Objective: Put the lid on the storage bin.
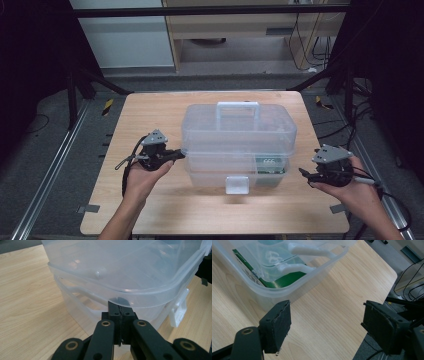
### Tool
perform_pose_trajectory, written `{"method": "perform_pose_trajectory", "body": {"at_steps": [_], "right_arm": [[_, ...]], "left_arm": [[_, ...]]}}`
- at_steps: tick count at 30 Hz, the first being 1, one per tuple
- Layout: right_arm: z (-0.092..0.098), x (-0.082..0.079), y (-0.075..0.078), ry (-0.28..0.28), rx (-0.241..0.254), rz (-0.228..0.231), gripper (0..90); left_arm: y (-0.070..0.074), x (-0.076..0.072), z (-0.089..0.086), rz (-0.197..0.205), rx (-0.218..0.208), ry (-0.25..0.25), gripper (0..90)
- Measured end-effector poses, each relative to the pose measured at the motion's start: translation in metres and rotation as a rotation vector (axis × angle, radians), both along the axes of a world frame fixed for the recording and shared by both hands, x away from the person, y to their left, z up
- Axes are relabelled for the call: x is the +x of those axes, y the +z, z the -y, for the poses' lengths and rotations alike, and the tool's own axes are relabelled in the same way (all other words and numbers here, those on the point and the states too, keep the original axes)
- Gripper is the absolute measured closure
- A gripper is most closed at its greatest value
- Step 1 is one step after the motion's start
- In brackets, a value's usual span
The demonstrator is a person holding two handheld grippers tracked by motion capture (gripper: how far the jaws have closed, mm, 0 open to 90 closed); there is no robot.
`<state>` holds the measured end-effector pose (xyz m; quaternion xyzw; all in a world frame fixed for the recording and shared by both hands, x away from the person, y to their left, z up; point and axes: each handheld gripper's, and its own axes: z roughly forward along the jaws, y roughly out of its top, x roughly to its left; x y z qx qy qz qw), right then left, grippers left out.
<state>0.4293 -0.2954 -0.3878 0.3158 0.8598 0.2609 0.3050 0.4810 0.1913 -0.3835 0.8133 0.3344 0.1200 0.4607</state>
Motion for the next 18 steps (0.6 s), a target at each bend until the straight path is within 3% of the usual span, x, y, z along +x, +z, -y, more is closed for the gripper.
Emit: {"method": "perform_pose_trajectory", "body": {"at_steps": [18], "right_arm": [[0.005, -0.002, -0.012, -0.012, 0.002, -0.023, 22.5]], "left_arm": [[-0.018, -0.003, -0.008, -0.039, 0.013, 0.0, 90.0]]}}
